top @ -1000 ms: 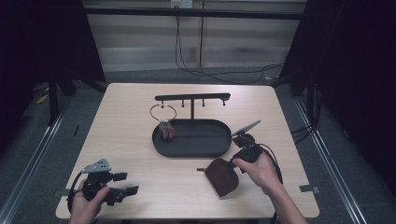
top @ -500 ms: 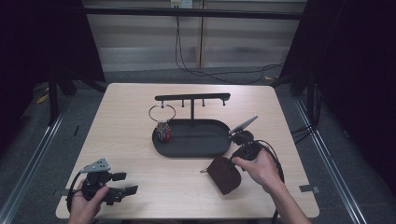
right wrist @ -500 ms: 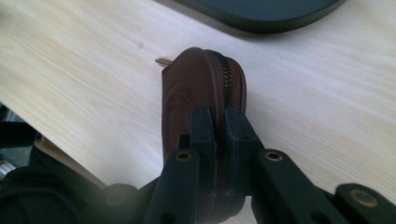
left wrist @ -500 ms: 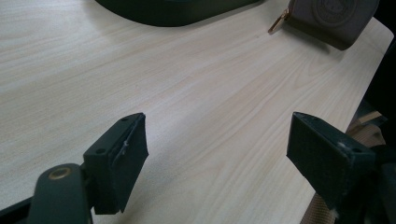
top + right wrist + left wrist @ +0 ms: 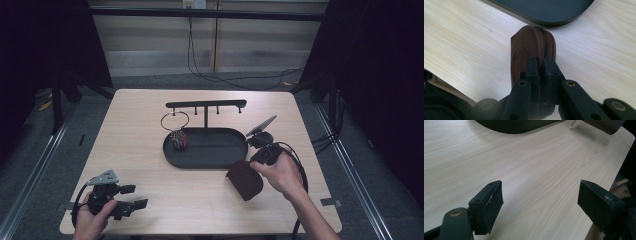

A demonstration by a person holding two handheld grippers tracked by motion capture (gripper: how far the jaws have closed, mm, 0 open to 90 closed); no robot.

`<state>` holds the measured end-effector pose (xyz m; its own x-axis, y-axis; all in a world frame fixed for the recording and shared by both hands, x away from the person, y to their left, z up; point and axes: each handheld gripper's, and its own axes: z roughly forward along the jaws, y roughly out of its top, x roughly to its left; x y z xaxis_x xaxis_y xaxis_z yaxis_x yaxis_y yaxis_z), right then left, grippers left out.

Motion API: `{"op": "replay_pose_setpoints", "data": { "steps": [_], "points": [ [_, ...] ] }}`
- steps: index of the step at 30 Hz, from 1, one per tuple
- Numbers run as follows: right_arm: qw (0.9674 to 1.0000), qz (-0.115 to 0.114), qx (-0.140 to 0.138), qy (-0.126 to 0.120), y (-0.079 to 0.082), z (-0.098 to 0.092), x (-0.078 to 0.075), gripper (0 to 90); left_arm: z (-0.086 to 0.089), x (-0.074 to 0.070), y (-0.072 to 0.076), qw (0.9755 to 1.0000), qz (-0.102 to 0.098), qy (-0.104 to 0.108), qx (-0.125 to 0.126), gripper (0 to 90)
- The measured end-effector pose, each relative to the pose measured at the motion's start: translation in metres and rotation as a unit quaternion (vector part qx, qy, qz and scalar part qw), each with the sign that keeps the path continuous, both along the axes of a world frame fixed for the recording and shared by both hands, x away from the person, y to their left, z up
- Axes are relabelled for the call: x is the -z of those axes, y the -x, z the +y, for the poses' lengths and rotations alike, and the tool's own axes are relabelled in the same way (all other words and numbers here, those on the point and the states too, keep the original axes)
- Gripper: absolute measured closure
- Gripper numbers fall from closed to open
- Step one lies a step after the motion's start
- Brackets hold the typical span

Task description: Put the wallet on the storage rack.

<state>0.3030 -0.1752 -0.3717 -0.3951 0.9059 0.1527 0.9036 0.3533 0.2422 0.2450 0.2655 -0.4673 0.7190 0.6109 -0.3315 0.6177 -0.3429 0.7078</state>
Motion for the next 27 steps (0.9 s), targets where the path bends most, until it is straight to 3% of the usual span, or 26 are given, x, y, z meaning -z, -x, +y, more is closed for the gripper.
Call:
{"op": "replay_pose_setpoints", "data": {
  "steps": [6, 27],
  "points": [
    [0.9998, -0.006, -0.001, 0.02, 0.0, 0.002, -0.006, 83.6, 0.0, 0.0, 0.0, 1.0, -0.001, 0.0, 0.0, 20.2],
    [0.9989, -0.028, 0.027, 0.025, -0.013, -0.003, -0.037, 83.5, 0.0, 0.0, 0.0, 1.0, 0.0, 0.002, 0.002, 20.1]
  ]
}}
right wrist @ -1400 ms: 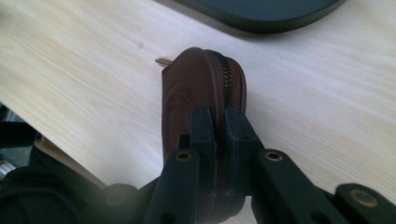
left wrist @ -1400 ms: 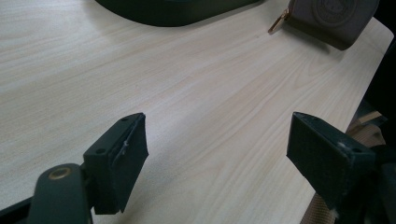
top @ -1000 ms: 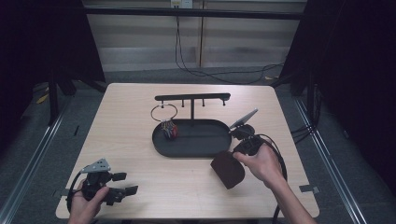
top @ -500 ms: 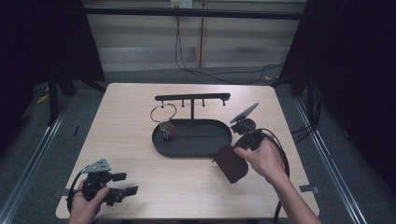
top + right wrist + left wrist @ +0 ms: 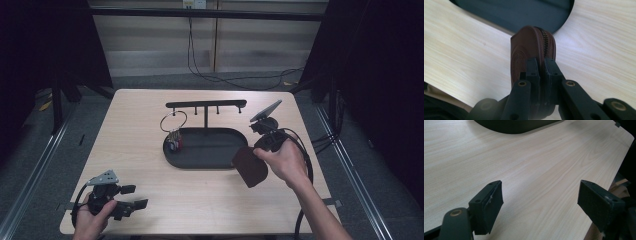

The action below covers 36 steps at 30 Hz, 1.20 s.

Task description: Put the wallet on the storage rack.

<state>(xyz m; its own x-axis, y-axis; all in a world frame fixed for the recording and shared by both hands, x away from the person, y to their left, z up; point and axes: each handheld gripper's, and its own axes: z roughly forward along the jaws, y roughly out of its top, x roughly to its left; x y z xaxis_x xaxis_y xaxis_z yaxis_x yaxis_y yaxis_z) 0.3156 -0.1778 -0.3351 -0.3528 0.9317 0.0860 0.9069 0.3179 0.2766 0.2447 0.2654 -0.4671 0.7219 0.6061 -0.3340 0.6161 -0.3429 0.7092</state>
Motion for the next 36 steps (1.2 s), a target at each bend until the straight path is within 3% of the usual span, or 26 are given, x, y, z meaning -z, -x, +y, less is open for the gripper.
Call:
{"op": "replay_pose_setpoints", "data": {
  "steps": [6, 11, 20, 28, 36],
  "points": [
    [1.0, -0.006, 0.003, 0.0, -0.004, 0.004, -0.002, 83.5, 0.0, -0.002, 0.003, 1.0, -0.003, 0.007, 0.003, 19.1],
    [0.9999, -0.01, 0.009, -0.001, -0.011, 0.007, -0.007, 83.5, -0.004, -0.002, 0.005, 0.9998, -0.008, 0.0, 0.017, 18.7],
    [0.9998, -0.015, 0.014, -0.009, -0.025, 0.013, -0.011, 83.5, -0.004, -0.003, 0.006, 0.9998, -0.013, 0.01, 0.01, 18.1],
    [0.9995, -0.013, 0.025, -0.016, -0.041, 0.015, -0.006, 83.5, -0.005, -0.003, 0.006, 0.9998, -0.014, 0.008, 0.014, 18.0],
    [0.9992, -0.01, 0.038, -0.004, -0.056, 0.018, 0.001, 83.5, -0.006, -0.003, 0.006, 0.9998, -0.011, 0.001, 0.018, 18.1]
  ]
}}
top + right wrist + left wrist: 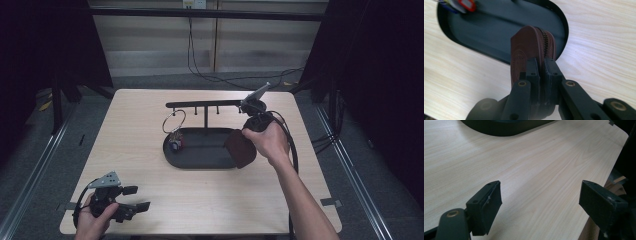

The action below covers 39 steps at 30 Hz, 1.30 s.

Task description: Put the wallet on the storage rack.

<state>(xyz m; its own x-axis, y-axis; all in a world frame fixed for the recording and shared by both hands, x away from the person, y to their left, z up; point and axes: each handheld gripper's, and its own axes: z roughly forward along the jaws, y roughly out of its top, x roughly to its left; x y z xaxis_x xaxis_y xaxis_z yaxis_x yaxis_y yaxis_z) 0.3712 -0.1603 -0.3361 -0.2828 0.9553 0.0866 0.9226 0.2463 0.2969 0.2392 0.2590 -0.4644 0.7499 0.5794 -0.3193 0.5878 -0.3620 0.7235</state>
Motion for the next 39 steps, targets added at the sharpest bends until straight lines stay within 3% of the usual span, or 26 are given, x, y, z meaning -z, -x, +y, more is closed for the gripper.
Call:
{"op": "replay_pose_setpoints", "data": {
  "steps": [6, 10, 18, 21, 29, 35, 39],
  "points": [
    [0.9999, 0.003, 0.008, 0.007, -0.013, 0.004, 0.002, 83.5, 0.001, 0.0, 0.0, 1.0, -0.002, 0.002, 0.0, 18.1],
    [0.9996, 0.008, 0.027, 0.002, -0.024, 0.004, 0.006, 83.5, 0.0, 0.0, 0.001, 1.0, -0.003, 0.004, 0.003, 18.1],
    [0.9976, 0.0, 0.055, -0.041, -0.036, -0.002, 0.013, 83.6, 0.001, 0.0, 0.001, 1.0, -0.003, 0.003, 0.001, 18.1],
    [0.9968, 0.007, 0.051, -0.061, -0.04, -0.008, 0.02, 83.6, 0.001, 0.0, 0.0, 1.0, -0.002, 0.002, 0.001, 18.1],
    [0.9903, 0.002, 0.073, -0.118, -0.045, -0.02, 0.034, 83.9, 0.0, 0.001, -0.001, 1.0, 0.001, 0.003, 0.001, 18.1],
    [0.9885, -0.002, 0.083, -0.126, -0.046, -0.021, 0.042, 83.9, 0.001, 0.0, 0.0, 1.0, -0.001, 0.005, 0.0, 18.1],
    [0.9855, -0.002, 0.093, -0.142, -0.048, -0.022, 0.052, 83.9, 0.0, 0.0, 0.0, 1.0, 0.0, 0.002, 0.005, 18.1]
  ]
}}
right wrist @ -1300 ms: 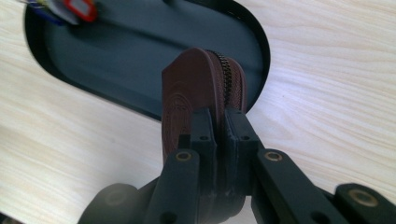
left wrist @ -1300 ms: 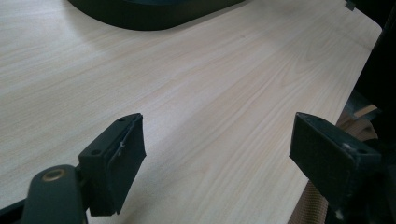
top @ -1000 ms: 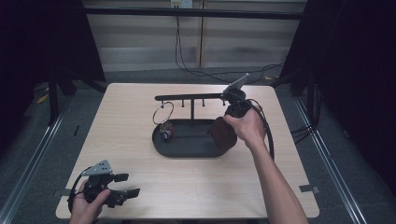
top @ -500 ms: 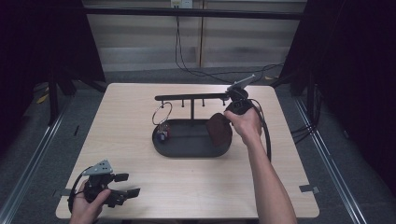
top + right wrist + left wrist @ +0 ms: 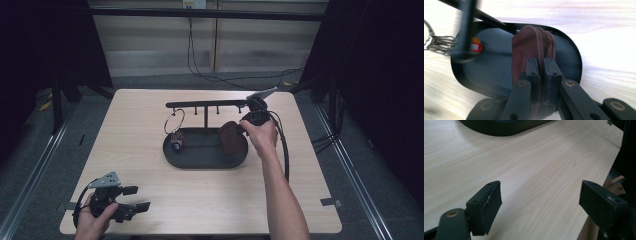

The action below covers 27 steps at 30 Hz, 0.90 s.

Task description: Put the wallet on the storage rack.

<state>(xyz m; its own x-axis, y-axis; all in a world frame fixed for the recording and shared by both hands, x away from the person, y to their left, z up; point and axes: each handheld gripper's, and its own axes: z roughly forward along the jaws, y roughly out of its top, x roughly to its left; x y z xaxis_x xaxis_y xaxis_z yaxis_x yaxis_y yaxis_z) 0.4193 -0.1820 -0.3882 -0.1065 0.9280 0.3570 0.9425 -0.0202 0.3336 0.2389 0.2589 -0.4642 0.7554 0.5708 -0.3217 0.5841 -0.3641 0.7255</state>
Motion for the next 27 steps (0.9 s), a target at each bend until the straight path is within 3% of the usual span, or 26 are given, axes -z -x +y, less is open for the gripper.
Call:
{"op": "replay_pose_setpoints", "data": {
  "steps": [3, 13, 19, 21, 27],
  "points": [
    [0.9998, 0.003, 0.004, -0.018, -0.001, 0.001, 0.01, 83.8, 0.0, 0.0, 0.001, 1.0, -0.001, 0.002, 0.0, 18.1],
    [0.999, -0.006, 0.018, -0.041, 0.001, -0.002, 0.032, 83.6, 0.001, 0.0, 0.001, 1.0, -0.001, 0.0, -0.001, 18.2],
    [0.9989, 0.002, 0.016, -0.045, 0.001, 0.002, 0.045, 82.1, 0.001, -0.001, 0.001, 1.0, -0.004, -0.002, 0.001, 18.2],
    [0.9993, 0.002, 0.023, -0.028, 0.001, 0.003, 0.05, 81.5, 0.001, -0.001, 0.001, 1.0, -0.003, -0.002, 0.0, 18.2],
    [0.9993, 0.003, 0.024, -0.027, 0.001, -0.003, 0.055, 79.3, 0.001, 0.0, 0.0, 1.0, -0.002, -0.002, 0.001, 18.1]
  ]
}}
